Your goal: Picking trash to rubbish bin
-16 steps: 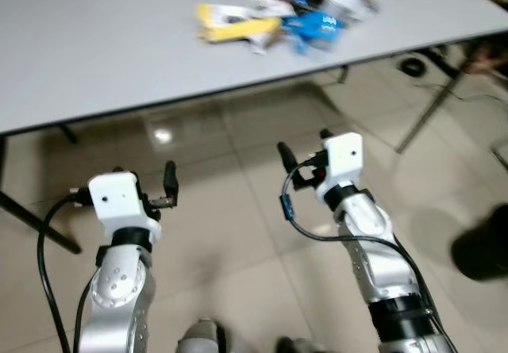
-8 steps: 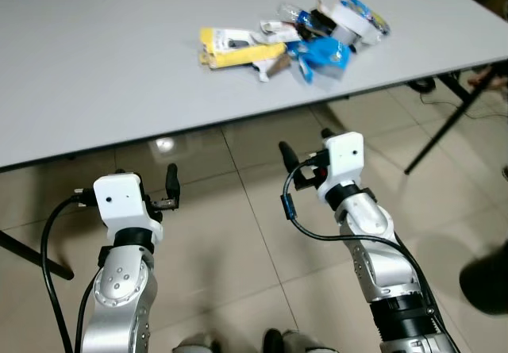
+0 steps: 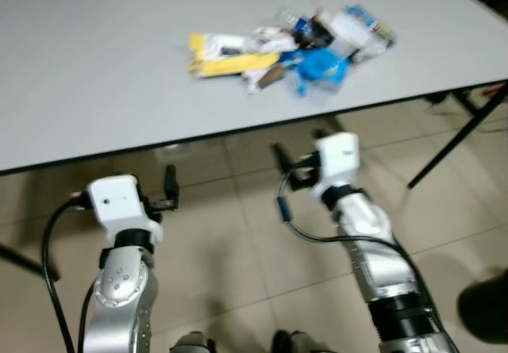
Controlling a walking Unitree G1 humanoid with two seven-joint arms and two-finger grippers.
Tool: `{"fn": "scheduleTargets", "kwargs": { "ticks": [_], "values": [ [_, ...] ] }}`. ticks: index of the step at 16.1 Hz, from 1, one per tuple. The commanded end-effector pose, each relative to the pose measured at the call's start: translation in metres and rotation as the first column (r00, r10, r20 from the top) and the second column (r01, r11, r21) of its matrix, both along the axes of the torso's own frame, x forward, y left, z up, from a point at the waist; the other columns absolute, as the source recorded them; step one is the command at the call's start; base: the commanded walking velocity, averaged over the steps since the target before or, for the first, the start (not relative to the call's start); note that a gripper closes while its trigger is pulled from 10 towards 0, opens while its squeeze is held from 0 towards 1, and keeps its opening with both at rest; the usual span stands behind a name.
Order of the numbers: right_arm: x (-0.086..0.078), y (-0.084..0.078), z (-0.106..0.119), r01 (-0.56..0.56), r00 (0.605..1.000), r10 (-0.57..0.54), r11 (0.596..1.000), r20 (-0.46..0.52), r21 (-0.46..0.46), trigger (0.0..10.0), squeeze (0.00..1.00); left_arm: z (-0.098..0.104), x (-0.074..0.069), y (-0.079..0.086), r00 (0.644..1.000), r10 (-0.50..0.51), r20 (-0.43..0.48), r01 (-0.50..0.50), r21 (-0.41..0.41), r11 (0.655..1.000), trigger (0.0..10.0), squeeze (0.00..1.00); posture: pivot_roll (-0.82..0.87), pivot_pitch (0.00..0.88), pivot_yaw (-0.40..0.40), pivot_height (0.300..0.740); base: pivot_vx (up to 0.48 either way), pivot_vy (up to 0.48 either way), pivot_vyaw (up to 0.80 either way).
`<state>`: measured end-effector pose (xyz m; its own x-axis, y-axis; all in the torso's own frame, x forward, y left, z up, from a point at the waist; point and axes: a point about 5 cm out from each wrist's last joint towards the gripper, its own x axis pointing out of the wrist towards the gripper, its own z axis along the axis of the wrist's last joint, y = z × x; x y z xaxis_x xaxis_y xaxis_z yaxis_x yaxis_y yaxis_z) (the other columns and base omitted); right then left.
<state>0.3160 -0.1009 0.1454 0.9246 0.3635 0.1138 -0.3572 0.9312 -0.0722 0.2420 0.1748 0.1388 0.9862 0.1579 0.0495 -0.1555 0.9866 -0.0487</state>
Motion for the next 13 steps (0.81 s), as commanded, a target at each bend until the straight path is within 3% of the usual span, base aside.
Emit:
{"fn": "scheduleTargets", "kwargs": {
  "ticks": [1, 2, 13],
  "values": [
    [-0.0028, 0.0066, -0.0010, -0.019, 1.000, 0.019, 1.000, -0.001, 0.009, 10.0, 0.00, -0.0021, -0.0021, 0.0057, 1.000, 0.026, -0.014, -0.026, 0.011, 1.000, 10.0, 0.00, -0.01, 0.168, -0.012, 0.740, 0.000, 0.000, 0.00],
    [-0.0030, 0.0065, -0.0011, -0.019, 1.000, 0.019, 1.000, -0.001, 0.008, 10.0, 0.00, -0.0030, -0.0022, 0.0054, 1.000, 0.025, -0.017, -0.025, 0.010, 1.000, 10.0, 0.00, -0.01, 0.168, -0.013, 0.740, 0.000, 0.000, 0.00],
    [-0.0047, 0.0077, -0.0019, -0.025, 1.000, 0.025, 1.000, 0.000, 0.004, 10.0, 0.00, -0.0059, -0.0039, 0.0060, 0.999, 0.033, -0.029, -0.033, -0.004, 0.999, 10.0, 0.00, -0.01, 0.172, -0.016, 0.740, 0.000, -0.478, 0.00]
  ]
}}
